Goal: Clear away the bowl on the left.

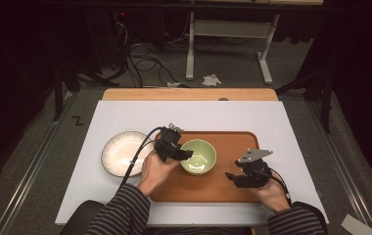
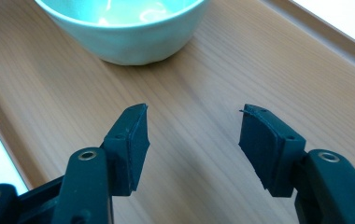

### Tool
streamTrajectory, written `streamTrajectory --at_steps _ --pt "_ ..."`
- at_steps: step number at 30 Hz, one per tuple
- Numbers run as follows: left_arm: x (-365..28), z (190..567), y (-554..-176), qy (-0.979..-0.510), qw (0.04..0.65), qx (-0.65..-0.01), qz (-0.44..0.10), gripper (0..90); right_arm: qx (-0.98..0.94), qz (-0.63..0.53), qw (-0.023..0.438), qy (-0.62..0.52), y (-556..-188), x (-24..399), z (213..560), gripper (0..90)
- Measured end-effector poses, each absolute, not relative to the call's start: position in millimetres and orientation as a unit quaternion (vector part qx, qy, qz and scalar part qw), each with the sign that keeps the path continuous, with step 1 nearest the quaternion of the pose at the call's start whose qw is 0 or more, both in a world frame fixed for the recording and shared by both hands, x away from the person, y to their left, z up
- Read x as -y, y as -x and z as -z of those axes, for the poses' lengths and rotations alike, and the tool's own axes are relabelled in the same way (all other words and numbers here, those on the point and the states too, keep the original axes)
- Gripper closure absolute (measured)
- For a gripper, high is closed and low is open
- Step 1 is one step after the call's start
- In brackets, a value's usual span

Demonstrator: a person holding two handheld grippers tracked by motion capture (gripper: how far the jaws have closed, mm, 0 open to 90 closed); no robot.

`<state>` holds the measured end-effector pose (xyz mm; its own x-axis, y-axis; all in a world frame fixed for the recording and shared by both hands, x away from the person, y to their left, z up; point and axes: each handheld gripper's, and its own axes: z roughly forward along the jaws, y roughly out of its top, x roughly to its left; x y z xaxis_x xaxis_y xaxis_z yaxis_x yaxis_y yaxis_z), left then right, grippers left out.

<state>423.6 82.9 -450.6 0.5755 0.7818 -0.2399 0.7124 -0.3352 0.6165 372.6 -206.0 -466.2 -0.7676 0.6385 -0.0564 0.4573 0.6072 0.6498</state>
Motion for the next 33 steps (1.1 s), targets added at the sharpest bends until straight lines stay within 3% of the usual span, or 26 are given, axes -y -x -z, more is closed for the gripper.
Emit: streamTrajectory --at_steps 13,22,33 --pt "-102.4 436.8 -384.4 -0.814 0.367 -0.445 -0.067 43.1 -0.89 -0.312 0.139 -0.303 -375.1 201.2 467.0 43.8" --pt "-122.1 446.6 -359.0 -0.813 0.367 -0.447 -0.074 42.5 -0.89 -0.311 0.137 -0.304 -375.3 200.1 468.0 43.6" --pt "-123.7 456.1 -355.3 -0.813 0.367 -0.448 -0.065 42.0 -0.891 -0.307 0.136 -0.304 -374.8 199.3 468.8 43.6"
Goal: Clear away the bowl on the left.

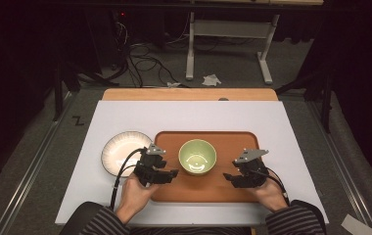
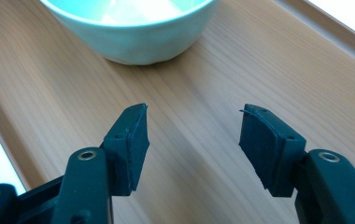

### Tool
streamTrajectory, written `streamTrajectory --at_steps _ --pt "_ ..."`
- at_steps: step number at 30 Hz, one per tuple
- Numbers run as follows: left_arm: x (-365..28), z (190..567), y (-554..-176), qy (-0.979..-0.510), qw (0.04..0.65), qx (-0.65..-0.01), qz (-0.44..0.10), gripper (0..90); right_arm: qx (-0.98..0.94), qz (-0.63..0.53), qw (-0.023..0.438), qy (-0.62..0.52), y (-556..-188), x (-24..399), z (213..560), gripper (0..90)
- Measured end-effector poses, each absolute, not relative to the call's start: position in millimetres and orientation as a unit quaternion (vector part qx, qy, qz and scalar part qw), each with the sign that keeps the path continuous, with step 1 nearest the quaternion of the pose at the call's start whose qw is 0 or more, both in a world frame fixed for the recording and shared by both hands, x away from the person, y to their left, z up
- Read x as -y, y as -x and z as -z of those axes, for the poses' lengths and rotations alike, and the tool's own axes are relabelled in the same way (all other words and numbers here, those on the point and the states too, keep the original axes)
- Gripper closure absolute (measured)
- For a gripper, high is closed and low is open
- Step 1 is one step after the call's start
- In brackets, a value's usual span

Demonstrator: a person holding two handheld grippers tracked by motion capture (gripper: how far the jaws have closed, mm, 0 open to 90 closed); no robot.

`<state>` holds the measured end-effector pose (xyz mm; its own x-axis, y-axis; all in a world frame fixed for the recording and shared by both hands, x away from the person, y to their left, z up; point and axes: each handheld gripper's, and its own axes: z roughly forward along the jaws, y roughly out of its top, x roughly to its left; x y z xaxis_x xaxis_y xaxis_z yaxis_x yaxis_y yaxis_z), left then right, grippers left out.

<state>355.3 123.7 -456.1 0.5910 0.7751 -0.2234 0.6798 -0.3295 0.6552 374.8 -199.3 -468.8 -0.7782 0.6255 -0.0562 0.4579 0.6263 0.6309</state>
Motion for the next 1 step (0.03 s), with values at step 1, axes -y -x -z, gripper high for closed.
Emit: streamTrajectory --at_steps 1 --pt "-123.7 456.1 -355.3 -0.813 0.367 -0.448 -0.065 41.7 -0.891 -0.308 0.136 -0.304 -375.3 199.4 468.9 43.6"
